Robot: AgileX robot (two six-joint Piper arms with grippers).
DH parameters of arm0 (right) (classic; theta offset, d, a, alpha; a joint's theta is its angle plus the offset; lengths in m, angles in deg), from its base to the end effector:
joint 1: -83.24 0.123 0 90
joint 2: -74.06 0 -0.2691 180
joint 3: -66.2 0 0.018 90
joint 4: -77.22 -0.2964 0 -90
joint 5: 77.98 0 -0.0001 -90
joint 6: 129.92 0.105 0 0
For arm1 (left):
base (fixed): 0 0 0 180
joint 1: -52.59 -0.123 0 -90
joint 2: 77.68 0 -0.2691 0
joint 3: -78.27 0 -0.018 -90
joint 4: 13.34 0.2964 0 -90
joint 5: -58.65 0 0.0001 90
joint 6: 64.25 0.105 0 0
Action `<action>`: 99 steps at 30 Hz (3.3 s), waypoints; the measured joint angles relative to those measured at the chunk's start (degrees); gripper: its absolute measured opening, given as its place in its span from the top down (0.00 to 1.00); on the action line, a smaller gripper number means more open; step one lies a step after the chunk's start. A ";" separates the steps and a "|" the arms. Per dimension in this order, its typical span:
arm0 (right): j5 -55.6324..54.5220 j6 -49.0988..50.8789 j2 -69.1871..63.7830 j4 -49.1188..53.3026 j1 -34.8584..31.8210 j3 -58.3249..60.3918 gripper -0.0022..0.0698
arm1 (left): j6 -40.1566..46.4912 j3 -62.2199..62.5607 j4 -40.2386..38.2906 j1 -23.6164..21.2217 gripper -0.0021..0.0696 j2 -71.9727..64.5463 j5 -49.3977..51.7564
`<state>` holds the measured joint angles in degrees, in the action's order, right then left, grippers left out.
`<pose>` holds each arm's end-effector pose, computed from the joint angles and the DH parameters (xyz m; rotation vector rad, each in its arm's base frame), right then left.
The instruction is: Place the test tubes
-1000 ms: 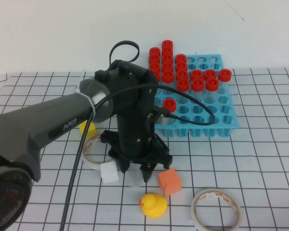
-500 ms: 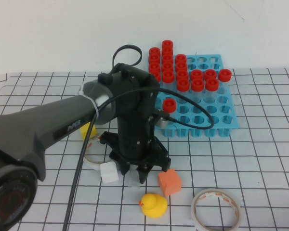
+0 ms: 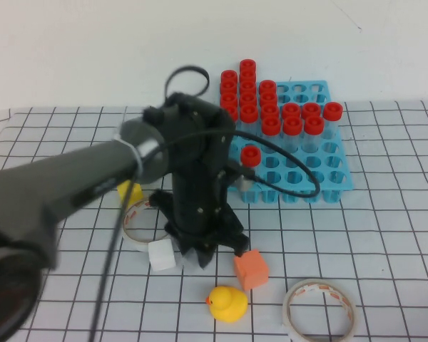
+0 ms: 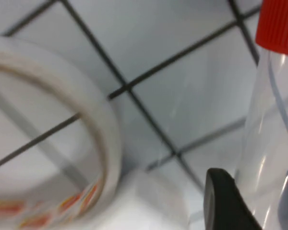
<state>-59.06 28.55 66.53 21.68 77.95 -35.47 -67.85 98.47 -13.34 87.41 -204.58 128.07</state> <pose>0.1300 0.0162 0.1855 0.3579 1.6822 0.5824 0.3757 -0.2613 0.1655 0.8281 2.9639 -0.0343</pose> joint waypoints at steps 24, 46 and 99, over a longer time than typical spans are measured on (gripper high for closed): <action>8.14 -11.94 0.00 -20.40 0.00 0.00 0.97 | 1.38 -56.61 -2.79 7.38 0.67 58.43 -57.71; 20.69 -63.53 -27.20 -40.42 0.00 -17.72 0.49 | -28.10 -63.59 24.09 7.47 0.67 41.41 -109.06; 38.93 -82.38 -75.77 -28.74 20.32 -44.01 0.26 | -44.05 -63.59 44.68 7.48 0.67 33.30 -111.37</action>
<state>-20.13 -53.83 -9.24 -7.05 98.27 -79.48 -111.90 34.88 31.34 94.89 -171.28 16.70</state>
